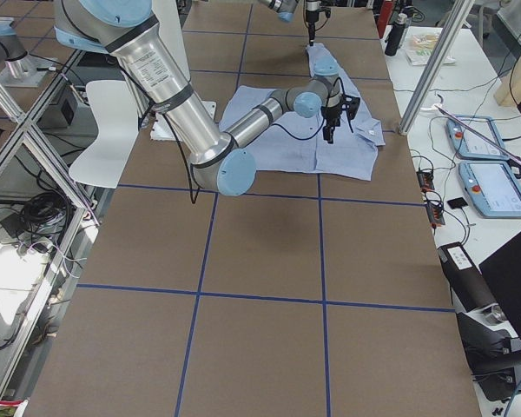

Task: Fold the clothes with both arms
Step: 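Grasp the other sleeve cuff with the left gripper while the right gripper waits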

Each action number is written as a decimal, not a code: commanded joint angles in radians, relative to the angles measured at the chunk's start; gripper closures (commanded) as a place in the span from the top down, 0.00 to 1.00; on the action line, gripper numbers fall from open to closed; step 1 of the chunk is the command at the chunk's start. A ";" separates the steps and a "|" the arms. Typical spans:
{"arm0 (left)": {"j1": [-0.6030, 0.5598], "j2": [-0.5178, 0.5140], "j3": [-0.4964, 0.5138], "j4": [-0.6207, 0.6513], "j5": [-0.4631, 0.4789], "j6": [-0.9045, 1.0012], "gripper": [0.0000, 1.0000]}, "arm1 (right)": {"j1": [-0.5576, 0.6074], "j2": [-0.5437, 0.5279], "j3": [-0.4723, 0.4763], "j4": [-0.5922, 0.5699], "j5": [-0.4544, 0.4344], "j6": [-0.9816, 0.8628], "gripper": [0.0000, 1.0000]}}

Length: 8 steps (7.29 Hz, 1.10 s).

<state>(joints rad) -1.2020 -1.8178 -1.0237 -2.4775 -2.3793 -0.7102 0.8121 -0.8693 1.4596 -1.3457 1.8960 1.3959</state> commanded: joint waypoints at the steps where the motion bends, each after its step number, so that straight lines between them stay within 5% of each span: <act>1: 0.002 0.000 -0.002 -0.006 -0.001 -0.002 0.00 | 0.004 -0.007 0.015 -0.001 0.000 0.000 0.99; 2: 0.002 -0.001 -0.013 -0.006 -0.001 0.000 0.00 | 0.004 -0.023 0.039 -0.001 0.000 0.000 0.99; 5: -0.004 -0.001 -0.252 0.005 0.005 -0.002 0.00 | 0.025 -0.046 0.070 -0.003 0.008 0.000 0.99; 8: 0.118 -0.209 -0.324 0.060 0.045 -0.112 0.00 | 0.074 -0.158 0.192 -0.081 0.011 -0.119 0.99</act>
<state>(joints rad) -1.1590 -1.9400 -1.3168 -2.4443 -2.3454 -0.7422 0.8630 -0.9712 1.6015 -1.4043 1.9061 1.3442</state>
